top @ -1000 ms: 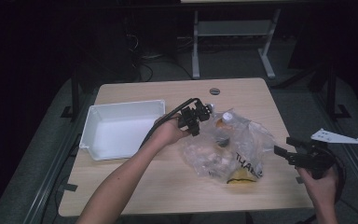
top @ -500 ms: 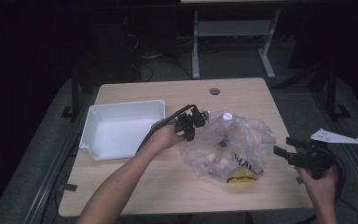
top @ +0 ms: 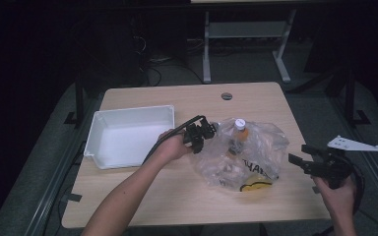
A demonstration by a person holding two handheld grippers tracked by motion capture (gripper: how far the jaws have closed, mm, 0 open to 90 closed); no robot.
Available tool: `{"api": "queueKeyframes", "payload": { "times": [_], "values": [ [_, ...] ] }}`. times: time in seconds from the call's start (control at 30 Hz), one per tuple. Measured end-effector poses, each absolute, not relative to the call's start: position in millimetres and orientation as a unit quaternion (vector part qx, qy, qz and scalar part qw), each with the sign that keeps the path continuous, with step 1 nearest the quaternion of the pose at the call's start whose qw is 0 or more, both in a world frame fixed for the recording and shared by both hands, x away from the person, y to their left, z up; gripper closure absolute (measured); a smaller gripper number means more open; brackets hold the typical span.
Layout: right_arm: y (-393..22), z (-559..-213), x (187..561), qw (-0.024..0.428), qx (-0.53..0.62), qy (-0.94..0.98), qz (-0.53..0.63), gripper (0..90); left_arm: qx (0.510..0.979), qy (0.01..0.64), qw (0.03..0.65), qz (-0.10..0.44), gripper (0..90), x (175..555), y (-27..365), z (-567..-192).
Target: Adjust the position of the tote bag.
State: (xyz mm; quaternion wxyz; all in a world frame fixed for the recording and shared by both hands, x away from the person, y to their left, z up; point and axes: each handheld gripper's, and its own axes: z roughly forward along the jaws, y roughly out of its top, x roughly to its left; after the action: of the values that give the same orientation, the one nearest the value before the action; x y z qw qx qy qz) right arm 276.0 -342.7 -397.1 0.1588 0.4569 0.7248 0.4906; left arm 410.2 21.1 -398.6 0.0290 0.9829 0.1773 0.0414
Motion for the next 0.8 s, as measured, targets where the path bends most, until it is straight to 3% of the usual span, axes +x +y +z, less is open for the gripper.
{"api": "queueKeyframes", "payload": {
  "times": [0.33,0.53,0.8],
  "values": [
    [-342,-397,276,0.157,0.456,0.727,0.49,26.1,0.981,0.187,0.047,0.029,90.0,409,26,-405],
    [-343,-397,276,0.157,0.456,0.724,0.493,26.1,0.97,0.216,0.112,0.015,73.2,411,37,-387],
    [-342,-396,276,0.158,0.456,0.723,0.494,26.1,0.964,0.204,0.168,0.018,63.7,402,46,-342]
  ]
}}
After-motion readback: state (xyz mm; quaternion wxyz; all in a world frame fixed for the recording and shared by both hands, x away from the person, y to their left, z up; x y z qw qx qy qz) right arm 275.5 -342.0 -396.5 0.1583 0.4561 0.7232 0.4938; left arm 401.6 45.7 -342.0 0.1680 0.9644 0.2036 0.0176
